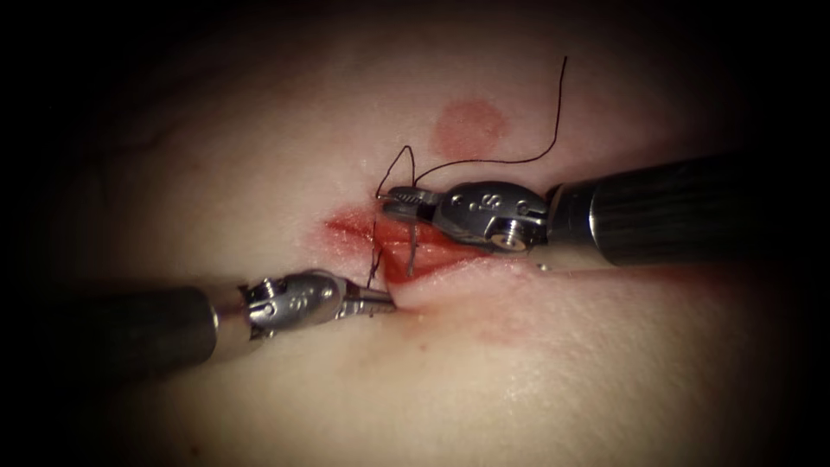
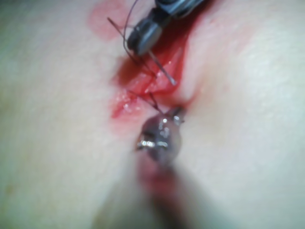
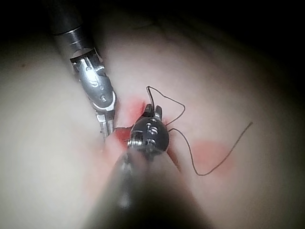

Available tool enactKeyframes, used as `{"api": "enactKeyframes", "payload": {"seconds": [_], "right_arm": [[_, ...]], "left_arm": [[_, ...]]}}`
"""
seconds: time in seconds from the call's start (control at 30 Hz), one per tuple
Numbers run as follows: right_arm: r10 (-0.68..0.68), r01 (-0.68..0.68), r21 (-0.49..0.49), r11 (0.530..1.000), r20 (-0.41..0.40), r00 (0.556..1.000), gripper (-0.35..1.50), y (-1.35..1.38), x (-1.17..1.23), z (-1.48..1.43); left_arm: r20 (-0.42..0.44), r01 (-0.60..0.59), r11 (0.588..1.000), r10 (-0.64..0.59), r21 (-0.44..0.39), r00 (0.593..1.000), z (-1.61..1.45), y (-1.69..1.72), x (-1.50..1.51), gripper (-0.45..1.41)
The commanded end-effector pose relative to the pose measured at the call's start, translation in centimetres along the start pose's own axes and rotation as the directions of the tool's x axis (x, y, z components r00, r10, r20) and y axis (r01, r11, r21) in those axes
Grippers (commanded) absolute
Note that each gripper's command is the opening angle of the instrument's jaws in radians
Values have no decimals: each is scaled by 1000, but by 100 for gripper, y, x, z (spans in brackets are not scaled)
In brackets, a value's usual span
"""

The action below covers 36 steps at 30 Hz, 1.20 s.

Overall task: Wound Closure
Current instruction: Use the right gripper to push the needle through the bottom half of the cut.

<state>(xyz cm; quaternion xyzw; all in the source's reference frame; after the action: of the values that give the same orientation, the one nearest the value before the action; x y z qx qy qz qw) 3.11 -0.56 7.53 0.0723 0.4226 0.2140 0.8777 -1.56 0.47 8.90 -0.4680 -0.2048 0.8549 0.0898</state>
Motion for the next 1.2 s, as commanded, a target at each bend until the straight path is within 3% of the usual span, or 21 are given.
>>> {"api": "enactKeyframes", "payload": {"seconds": [0.03, 0.83, 1.2], "right_arm": [[-3, 3, 17, 1000, -1, 1000, -35, -9, -2, 11], [27, -31, 70, 997, 56, 998, -35, -33, 1, 6], [53, -61, 91, 994, 89, 995, -35, -49, -12, 9]], "left_arm": [[-1, 1, 1000, -1, -2, 1000, 10, 0, -3, -35], [-1, 3, 1000, -3, 0, 1000, 13, -2, -1, -35], [-1, 3, 1000, -3, 0, 1000, 13, -2, -1, -35]]}}
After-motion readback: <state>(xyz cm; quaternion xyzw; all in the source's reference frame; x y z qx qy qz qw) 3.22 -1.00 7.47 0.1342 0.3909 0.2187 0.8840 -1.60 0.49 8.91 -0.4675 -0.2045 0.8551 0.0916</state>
